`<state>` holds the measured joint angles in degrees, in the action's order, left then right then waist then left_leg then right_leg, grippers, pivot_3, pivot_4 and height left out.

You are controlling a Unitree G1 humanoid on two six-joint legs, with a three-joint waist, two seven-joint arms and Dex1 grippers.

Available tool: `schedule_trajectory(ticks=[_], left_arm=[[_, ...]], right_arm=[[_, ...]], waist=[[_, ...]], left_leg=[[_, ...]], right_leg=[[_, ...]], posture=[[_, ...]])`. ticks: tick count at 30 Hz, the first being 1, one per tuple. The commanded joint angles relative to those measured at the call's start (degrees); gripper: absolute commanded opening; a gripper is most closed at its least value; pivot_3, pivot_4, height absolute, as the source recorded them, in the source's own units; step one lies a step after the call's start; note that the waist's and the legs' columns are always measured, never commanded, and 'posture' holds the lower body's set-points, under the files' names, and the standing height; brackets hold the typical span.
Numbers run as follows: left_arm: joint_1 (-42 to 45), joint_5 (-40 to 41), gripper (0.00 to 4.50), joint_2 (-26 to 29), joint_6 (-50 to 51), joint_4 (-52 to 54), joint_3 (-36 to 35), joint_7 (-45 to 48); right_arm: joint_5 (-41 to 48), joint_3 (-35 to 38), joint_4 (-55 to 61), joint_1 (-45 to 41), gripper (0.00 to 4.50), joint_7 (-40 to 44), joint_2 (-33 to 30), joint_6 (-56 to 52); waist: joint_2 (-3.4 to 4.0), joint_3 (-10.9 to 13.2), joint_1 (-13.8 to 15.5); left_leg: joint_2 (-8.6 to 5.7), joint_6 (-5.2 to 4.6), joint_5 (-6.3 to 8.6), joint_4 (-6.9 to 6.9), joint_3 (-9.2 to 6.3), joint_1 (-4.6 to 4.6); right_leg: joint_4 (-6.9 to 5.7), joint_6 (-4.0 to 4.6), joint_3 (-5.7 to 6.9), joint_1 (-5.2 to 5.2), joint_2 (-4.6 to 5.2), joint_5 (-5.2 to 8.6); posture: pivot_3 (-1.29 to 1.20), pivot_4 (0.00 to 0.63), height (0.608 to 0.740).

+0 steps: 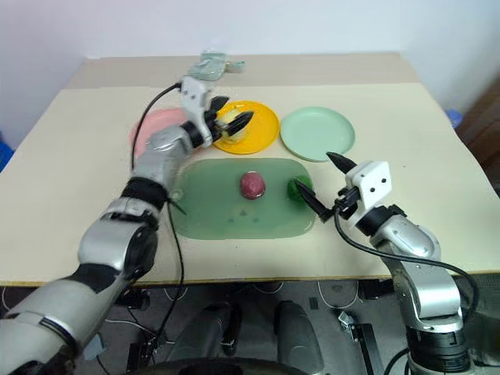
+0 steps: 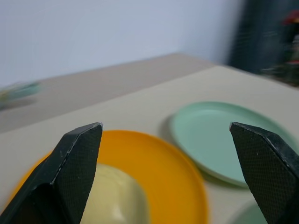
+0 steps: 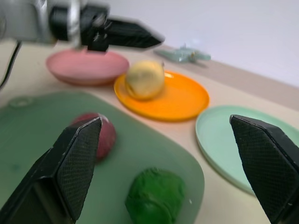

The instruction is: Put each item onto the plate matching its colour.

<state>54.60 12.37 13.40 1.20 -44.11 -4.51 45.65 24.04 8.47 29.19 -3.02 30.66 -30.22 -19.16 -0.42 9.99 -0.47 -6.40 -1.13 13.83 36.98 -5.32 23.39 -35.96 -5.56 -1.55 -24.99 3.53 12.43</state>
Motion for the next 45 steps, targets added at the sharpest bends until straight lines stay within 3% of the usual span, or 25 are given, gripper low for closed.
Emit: schedule_trajectory(ticks=[1, 7, 13, 18, 23, 28, 36, 45], left_arm=[[-7.0, 6.0, 4.45, 6.1, 9.9, 20.6, 0.4, 8.2], [-18.3, 15.1, 4.45, 17.1, 23.1, 41.3, -1.6, 14.9], [-24.4, 16.2, 4.45, 22.3, 25.7, 49.0, -0.2, 16.6], [-22.6, 12.5, 4.45, 17.8, 26.0, 45.6, 8.4, 16.4], [-15.6, 5.2, 4.45, 13.1, 20.6, 32.5, 14.1, 14.8], [-10.2, 1.0, 4.45, 8.4, 16.0, 22.8, 15.5, 12.3], [-8.2, -1.0, 4.45, 5.0, 12.8, 16.7, 16.3, 14.8], [-6.0, -4.0, 4.45, 1.7, 9.1, 9.8, 17.7, 15.7]], right_arm=[[0.2, -1.3, 2.6, -1.3, 4.50, -0.7, 0.3, -1.6], [0.4, -3.2, 1.6, -2.8, 4.50, 0.5, -0.1, -3.2], [0.6, -3.5, 0.0, -4.2, 4.50, 1.2, 0.2, -4.0], [1.8, -1.4, 1.7, -2.9, 4.50, 0.8, 0.0, -5.0], [4.7, 3.4, 7.8, 4.3, 4.50, 1.9, -1.6, -5.5], [7.9, 12.1, 14.2, 15.5, 4.50, 3.8, -4.1, -6.3], [13.3, 26.1, 22.0, 32.8, 4.50, 5.0, -3.4, -6.6], [13.5, 25.3, 24.1, 32.6, 4.50, 1.1, -3.6, -7.0]], waist=[[0.00, 0.0, -0.2], [0.01, 0.0, 0.8], [0.01, 0.0, 1.4], [0.01, 0.0, 2.0], [0.01, 0.0, 2.7], [-0.01, 0.0, 2.8], [-0.02, 0.0, 2.6], [-0.03, 0.0, 2.8]], left_leg=[[0.01, 0.01, 0.00, 0.01, 0.00, 0.00], [-0.02, -0.01, 0.01, 0.14, -0.01, -0.01], [-0.01, -0.01, 0.01, 0.14, 0.00, -0.05], [-0.04, -0.02, 0.01, 0.17, -0.01, -0.07], [0.01, 0.00, 0.00, 0.16, -0.01, -0.07], [-0.01, -0.02, 0.01, 0.18, 0.00, -0.06], [0.04, -0.04, 0.02, 0.18, 0.05, -0.07], [0.04, -0.04, 0.03, 0.23, 0.05, -0.07]], right_leg=[[-0.06, 0.05, 0.00, -0.04, 0.00, 0.03], [-0.06, 0.05, 0.03, 0.05, 0.05, 0.03], [-0.07, 0.06, 0.05, 0.10, 0.04, 0.04], [-0.03, 0.06, 0.07, 0.17, 0.07, 0.03], [-0.07, 0.06, 0.08, 0.12, 0.02, 0.03], [-0.03, 0.05, 0.09, 0.15, 0.05, 0.03], [-0.04, 0.04, 0.06, 0.17, 0.04, 0.04], [-0.01, 0.03, 0.09, 0.20, 0.05, 0.04]], posture=[[0.00, 0.150, 0.740], [0.00, 0.150, 0.740], [0.00, 0.150, 0.740], [0.00, 0.150, 0.740], [0.00, 0.150, 0.740], [0.00, 0.150, 0.740], [0.00, 0.150, 0.740], [0.00, 0.150, 0.740]])
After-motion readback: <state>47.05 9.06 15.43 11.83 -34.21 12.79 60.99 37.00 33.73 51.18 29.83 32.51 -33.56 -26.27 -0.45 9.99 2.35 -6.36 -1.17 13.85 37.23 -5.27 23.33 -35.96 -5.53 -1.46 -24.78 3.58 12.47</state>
